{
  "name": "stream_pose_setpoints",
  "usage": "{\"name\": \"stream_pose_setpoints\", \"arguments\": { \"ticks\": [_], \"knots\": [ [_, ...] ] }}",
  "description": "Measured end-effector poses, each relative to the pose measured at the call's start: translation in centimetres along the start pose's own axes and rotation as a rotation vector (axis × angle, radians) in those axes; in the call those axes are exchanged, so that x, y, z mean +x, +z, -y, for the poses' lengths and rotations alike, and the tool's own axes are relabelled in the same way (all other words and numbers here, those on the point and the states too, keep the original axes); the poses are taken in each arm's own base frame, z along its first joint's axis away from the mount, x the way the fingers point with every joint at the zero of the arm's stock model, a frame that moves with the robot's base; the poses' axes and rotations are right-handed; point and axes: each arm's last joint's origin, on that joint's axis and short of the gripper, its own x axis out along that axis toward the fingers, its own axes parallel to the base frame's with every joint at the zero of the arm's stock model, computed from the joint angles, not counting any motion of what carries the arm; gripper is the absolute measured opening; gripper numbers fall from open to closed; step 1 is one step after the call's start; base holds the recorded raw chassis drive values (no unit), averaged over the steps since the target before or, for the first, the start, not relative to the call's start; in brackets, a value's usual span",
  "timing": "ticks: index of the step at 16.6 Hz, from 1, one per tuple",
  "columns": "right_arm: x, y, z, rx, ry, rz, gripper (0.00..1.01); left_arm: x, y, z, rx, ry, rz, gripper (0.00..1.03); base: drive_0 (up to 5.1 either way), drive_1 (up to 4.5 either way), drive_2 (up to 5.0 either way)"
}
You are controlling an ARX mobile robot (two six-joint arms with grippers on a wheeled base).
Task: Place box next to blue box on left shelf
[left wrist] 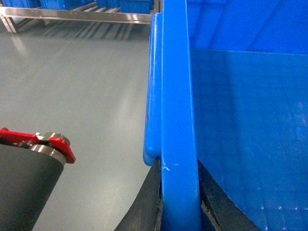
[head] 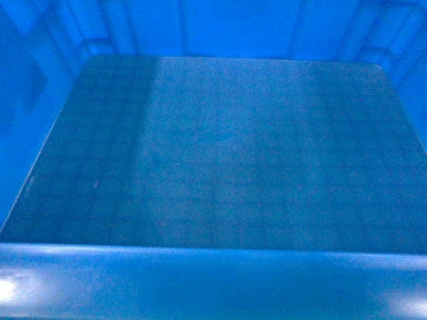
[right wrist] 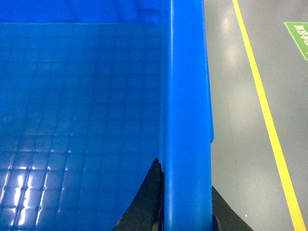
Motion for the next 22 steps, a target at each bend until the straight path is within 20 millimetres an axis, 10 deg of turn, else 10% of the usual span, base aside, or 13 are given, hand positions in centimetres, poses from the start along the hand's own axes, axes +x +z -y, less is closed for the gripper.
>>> {"name": "stream_pose_setpoints", "arguments": {
  "ticks": [22],
  "knots": [
    [0.0,-0.03,0.01,-0.002,-0.001,0.0,0.09,-0.03,0.01,0.0,0.006,-0.001,0.001,0.08,0.0,3.34,-3.4]
  ]
}}
